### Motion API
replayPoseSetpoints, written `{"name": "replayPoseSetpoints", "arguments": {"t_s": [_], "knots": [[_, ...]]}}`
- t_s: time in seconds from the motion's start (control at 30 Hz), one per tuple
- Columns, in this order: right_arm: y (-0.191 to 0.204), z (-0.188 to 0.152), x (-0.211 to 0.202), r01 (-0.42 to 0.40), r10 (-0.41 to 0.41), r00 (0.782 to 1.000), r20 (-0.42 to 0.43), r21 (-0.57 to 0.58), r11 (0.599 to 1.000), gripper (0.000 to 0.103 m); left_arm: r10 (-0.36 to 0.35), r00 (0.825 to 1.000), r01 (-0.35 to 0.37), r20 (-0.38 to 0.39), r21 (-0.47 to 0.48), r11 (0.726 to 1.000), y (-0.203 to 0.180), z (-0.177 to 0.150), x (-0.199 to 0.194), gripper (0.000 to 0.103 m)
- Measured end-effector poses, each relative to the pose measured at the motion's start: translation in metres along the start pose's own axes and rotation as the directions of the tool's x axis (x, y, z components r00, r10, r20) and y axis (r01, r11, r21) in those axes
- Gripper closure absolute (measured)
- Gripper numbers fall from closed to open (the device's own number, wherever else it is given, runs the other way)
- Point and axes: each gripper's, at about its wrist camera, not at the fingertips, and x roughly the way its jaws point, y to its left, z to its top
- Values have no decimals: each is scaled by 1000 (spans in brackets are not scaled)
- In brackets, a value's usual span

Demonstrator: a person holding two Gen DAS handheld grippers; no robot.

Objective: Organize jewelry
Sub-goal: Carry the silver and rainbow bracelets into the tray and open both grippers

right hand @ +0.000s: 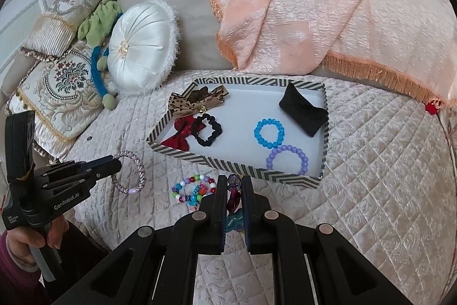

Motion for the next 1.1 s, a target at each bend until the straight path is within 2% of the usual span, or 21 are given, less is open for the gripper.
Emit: {"name": "replayPoseSetpoints", "arguments": {"t_s": [0.63, 1.1], "knots": [[-11, 38, 39, 18, -20, 999, -35, -40, 999, 94, 22, 1000, -21, -9, 45, 999, -10, 43, 40, 95], [-27, 79, 75, 38, -40, 998, -41, -46, 998, 94, 2, 999, 0, -54, 41, 999, -29, 77, 91, 95]]}}
